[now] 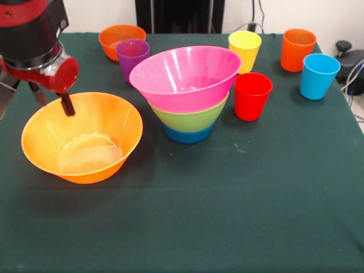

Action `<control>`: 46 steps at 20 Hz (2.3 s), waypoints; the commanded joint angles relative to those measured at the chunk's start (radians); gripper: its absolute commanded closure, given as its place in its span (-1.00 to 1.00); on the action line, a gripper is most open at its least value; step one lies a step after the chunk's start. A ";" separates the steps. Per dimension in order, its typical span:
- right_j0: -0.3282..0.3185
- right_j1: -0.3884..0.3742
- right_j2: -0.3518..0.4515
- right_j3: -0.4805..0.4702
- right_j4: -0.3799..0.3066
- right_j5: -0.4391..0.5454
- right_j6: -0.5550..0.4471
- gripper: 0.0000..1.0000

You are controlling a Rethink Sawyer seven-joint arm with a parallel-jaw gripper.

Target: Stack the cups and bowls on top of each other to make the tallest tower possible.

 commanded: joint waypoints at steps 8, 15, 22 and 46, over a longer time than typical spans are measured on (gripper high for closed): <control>-0.037 -0.036 0.070 0.232 -0.107 -0.092 -0.201 -1.00; -0.064 -0.015 0.087 0.220 -0.131 -0.111 -0.227 -1.00; -0.100 -0.018 0.110 0.254 -0.163 -0.142 -0.238 -1.00; -0.115 -0.075 0.157 0.278 -0.158 -0.045 -0.164 -1.00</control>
